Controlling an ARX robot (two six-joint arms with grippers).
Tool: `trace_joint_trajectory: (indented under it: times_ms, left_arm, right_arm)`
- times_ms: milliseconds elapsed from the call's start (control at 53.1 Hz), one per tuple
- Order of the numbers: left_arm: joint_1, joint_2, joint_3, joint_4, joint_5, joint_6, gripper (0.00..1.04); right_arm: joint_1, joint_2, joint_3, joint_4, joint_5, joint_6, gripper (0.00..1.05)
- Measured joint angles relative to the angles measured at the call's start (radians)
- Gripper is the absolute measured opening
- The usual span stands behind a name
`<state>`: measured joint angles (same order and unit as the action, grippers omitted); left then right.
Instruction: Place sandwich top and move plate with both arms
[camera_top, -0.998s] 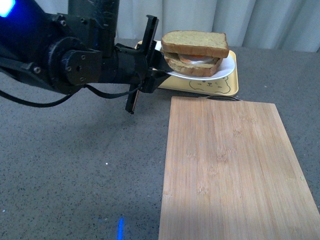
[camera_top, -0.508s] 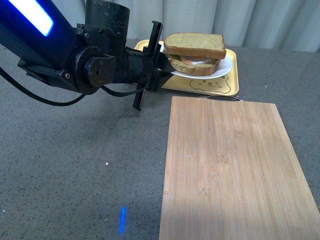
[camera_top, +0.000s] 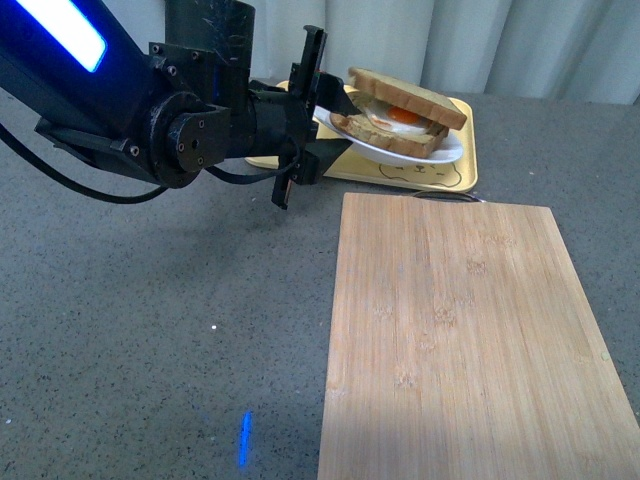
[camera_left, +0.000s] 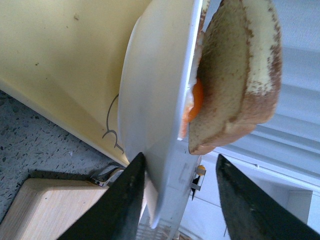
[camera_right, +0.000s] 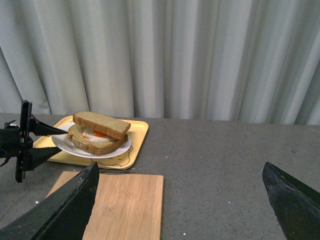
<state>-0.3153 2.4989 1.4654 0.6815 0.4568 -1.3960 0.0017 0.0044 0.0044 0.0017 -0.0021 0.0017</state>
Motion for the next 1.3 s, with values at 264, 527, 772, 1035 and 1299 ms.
trace_joint_trajectory:
  times_ms: [264, 527, 772, 1035, 1299]
  left_arm:
    - [0.008, -0.018, -0.053, 0.011, 0.005, 0.003, 0.88]
    - [0.025, -0.345, -0.407, -0.091, -0.158, 0.256, 0.98]
    - [0.019, -0.463, -0.752, 0.432, -0.674, 0.904, 0.77]
    - [0.108, -0.707, -1.053, 0.705, -0.660, 1.333, 0.33]
    - [0.173, -0.927, -1.242, 0.652, -0.593, 1.377, 0.04]
  right_arm:
    - [0.000, 0.000, 0.000, 0.000, 0.000, 0.000, 0.95]
    - [0.000, 0.000, 0.000, 0.000, 0.000, 0.000, 0.95]
    - [0.000, 0.000, 0.000, 0.000, -0.002, 0.000, 0.95]
    - [0.000, 0.000, 0.000, -0.001, 0.000, 0.000, 0.95]
    - [0.000, 0.000, 0.000, -0.001, 0.000, 0.000, 0.95]
